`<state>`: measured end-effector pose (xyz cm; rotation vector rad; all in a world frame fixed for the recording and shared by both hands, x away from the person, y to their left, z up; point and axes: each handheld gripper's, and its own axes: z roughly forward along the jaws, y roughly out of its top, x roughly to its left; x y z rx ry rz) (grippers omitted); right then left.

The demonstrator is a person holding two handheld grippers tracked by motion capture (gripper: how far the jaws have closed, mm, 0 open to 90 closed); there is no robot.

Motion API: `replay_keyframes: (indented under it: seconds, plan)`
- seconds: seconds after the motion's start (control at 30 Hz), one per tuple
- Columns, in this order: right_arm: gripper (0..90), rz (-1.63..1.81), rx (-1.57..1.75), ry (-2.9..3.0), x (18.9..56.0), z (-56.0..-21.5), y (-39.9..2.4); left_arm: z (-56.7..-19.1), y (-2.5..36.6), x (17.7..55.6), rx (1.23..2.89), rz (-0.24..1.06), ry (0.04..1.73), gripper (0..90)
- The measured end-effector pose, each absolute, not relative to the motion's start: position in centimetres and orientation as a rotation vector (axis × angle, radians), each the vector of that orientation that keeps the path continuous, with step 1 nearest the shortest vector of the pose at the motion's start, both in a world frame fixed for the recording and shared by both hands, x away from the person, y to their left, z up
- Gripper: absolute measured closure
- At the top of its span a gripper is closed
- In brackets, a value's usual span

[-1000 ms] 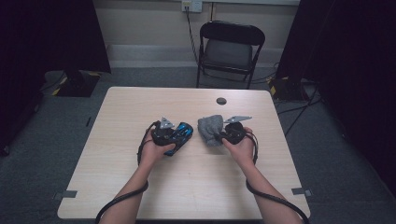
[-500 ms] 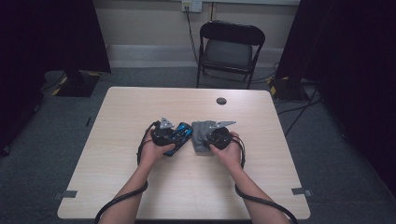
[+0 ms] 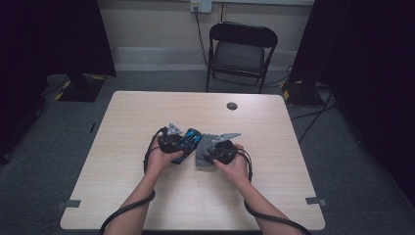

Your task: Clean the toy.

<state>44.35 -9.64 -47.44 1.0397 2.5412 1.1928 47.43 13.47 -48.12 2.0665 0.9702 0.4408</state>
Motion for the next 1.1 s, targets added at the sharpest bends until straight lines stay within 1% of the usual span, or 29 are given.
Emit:
replay_keyframes:
  seconds: [1.1]
  plan:
    - [77.7, 1.31, 0.902, 2.664, 41.2, -47.9, -6.6, -48.2, 13.5, 47.4, 2.065, 0.446, 0.971, 42.5]
